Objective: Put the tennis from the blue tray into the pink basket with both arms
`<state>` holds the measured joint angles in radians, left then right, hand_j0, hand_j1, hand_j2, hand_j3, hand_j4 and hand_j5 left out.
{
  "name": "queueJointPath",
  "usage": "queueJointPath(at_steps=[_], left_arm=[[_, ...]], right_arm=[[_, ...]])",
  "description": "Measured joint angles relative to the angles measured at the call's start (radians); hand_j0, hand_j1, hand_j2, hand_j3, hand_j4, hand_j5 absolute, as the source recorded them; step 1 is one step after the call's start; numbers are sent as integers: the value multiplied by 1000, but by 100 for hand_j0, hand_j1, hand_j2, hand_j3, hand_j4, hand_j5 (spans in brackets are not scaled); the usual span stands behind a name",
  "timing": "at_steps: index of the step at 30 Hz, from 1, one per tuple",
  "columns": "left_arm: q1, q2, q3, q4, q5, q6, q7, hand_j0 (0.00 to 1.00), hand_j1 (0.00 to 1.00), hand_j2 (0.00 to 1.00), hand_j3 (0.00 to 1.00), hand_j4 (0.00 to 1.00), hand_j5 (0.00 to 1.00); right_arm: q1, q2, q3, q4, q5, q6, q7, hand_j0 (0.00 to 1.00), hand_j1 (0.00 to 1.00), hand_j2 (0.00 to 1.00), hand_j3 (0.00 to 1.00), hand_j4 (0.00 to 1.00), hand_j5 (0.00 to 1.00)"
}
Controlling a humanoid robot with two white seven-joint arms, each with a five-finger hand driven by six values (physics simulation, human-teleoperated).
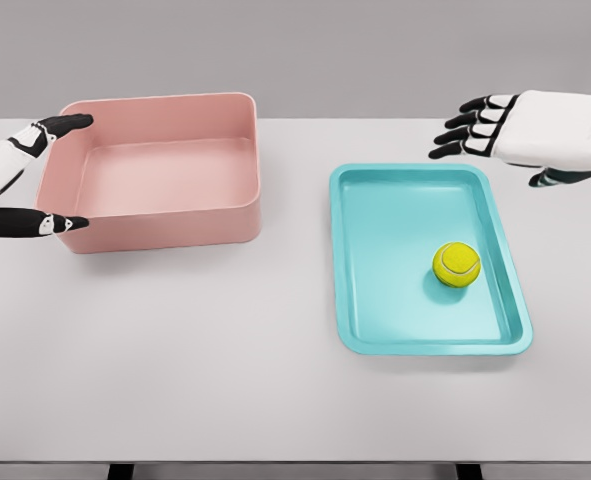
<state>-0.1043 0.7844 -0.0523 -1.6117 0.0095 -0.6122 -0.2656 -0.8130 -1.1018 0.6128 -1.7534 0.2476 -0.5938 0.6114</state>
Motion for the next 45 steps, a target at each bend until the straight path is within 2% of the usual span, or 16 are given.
queueJointPath(at_steps=[5,7,9,11,13,15,18,23,31,37,45], left_arm=[[0,0,0,-13,0,0,0,100,100,100,100,100,100],[0,0,0,-15,0,0,0,100,100,100,100,100,100],[0,0,0,-16,0,0,0,100,100,100,100,100,100],[0,-1,0,-22,0,0,0,100,100,100,100,100,100],[0,-1,0,-27,0,0,0,100,100,100,100,100,100],[0,0,0,-30,0,0,0,100,100,100,100,100,100],[0,0,0,-33,-1,0,0,100,100,100,100,100,100],[0,0,0,-34,-1,0,0,100,100,100,100,100,100],[2,-1,0,-41,-3,0,0,100,100,100,100,100,100],[2,0,0,-45,-5,0,0,100,100,100,100,100,100],[2,2,1,-42,-6,0,0,100,100,100,100,100,100]], right_arm=[[3,-3,4,0,-1,-10,0,100,100,100,100,100,100],[6,-9,3,1,-20,20,0,97,97,97,97,97,97],[25,-38,1,4,-139,125,0,99,99,99,99,99,99],[12,-57,-8,52,-331,278,0,100,100,100,100,100,100],[31,-67,-5,92,-448,375,0,100,100,100,100,100,100],[28,-64,30,115,-509,437,0,100,100,100,100,100,100],[34,-23,83,149,-532,498,0,100,100,100,100,100,100],[38,-1,177,167,-493,517,0,100,100,100,100,100,100],[52,-1,295,168,-468,478,0,100,100,100,100,100,100],[52,-3,341,155,-467,469,0,100,100,100,100,100,100],[48,7,355,164,-458,471,0,100,100,100,100,100,100]])
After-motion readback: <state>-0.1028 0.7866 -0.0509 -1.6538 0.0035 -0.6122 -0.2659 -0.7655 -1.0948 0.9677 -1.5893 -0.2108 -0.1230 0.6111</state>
